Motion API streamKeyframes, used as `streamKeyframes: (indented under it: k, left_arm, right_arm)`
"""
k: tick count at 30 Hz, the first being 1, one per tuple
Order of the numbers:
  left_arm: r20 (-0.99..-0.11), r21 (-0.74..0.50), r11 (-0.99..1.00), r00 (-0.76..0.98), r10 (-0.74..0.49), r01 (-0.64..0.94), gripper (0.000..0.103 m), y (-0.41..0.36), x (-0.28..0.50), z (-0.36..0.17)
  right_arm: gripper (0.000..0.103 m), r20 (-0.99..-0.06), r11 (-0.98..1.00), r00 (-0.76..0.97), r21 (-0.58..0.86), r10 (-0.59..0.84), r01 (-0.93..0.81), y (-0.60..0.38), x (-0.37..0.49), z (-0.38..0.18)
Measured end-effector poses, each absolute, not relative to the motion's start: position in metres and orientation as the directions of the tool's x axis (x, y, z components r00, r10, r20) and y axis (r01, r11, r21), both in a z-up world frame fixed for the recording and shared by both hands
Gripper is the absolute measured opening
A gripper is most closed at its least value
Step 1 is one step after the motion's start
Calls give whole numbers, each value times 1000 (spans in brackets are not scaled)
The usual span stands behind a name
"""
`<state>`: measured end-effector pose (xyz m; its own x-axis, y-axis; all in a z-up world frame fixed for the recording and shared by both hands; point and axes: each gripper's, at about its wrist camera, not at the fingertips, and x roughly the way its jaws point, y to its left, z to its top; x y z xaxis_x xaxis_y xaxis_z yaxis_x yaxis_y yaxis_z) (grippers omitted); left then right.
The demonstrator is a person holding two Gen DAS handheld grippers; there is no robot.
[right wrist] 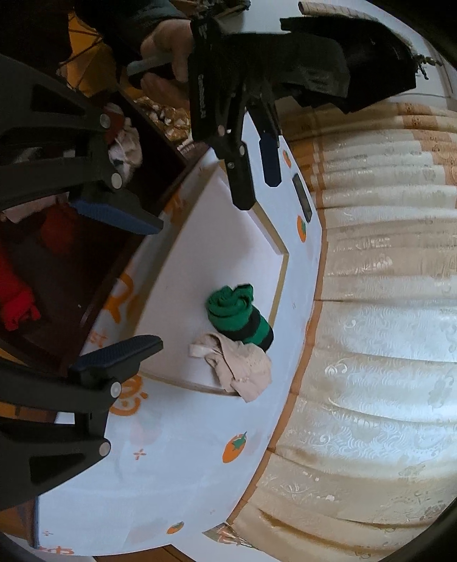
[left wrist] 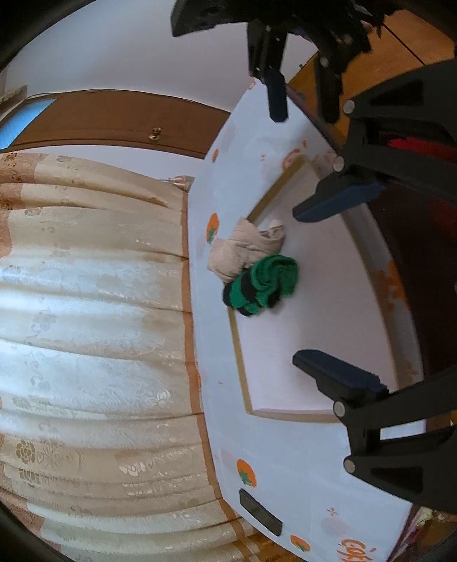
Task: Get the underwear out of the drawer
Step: 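Open both grippers to drop the green sock and beige underwear into the tray, then lower both tools back into the open drawer of clothes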
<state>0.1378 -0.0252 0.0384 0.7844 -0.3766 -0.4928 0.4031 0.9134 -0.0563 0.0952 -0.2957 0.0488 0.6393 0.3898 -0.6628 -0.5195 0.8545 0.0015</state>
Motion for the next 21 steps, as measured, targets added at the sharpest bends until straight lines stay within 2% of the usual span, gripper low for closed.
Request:
streamKeyframes:
  k: [11,21]
  left_arm:
    - [-530,-57,915,765,-368,400,79,-11,95,22]
    - [-579,-77,917,731,-361,393,79,-5,67,-4]
  right_arm:
    - [64,-688,853,615,13,386,-521,-302,50,37]
    - [65,-762,891,537,112,361,-440,-324,32,-25]
